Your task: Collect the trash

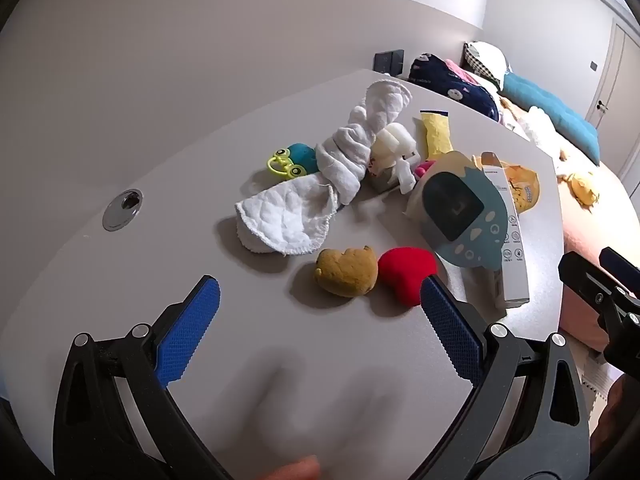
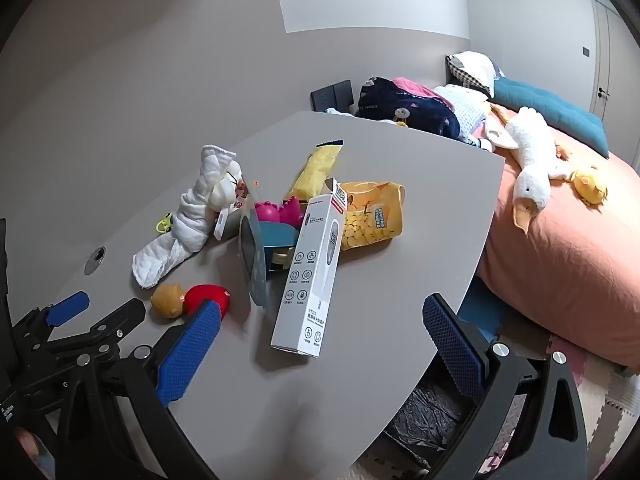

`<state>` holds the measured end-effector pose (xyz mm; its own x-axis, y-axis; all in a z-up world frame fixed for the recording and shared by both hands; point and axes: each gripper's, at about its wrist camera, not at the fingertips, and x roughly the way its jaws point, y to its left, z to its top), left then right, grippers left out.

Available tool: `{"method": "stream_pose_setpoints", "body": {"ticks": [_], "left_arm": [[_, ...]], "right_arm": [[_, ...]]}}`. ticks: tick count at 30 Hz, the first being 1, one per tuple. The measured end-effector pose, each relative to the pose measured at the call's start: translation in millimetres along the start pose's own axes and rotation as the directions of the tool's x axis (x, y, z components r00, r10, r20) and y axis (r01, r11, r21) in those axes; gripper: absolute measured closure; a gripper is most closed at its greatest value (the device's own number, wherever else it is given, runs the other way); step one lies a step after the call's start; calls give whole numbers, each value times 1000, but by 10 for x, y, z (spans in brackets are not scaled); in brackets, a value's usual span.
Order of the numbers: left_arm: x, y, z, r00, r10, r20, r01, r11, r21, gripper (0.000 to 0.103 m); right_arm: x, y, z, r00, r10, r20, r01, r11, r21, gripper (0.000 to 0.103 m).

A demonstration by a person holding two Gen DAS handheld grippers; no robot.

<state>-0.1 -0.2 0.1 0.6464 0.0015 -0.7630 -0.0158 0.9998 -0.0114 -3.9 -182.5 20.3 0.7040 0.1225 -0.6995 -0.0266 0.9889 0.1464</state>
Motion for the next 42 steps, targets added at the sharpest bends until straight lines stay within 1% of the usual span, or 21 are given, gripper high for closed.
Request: {"method": "stream_pose_setpoints", "body": {"ticks": [5, 7, 11, 12, 20, 42], "left_arm": [[-39, -1, 0, 1000, 6, 14, -6, 1000, 9, 6], [-53, -58, -30, 1000, 13, 20, -13, 1000, 18, 6], [-8, -95, -18, 1000, 6, 13, -6, 1000, 24, 6], [-11, -62, -4, 1000, -4, 12, 4, 1000, 22, 6], [-56, -40, 5, 1000, -12, 12, 12, 1000, 6, 6], [-61, -70, -1, 1000, -14, 11, 14, 1000, 25, 6]], "right_arm": [[4, -18, -5, 1000, -1, 0, 1, 1000, 1, 2], [4, -19, -7, 1000, -2, -1, 2, 1000, 2, 2], [0, -15, -7, 1000, 1, -3, -1, 1000, 6, 2], [-4, -8, -7, 1000, 1, -4, -1, 1000, 5, 2], [11, -26, -21, 1000, 1, -5, -1, 1000, 6, 2], [-3, -36, -43, 1000, 1, -3, -1, 1000, 8, 2]]}}
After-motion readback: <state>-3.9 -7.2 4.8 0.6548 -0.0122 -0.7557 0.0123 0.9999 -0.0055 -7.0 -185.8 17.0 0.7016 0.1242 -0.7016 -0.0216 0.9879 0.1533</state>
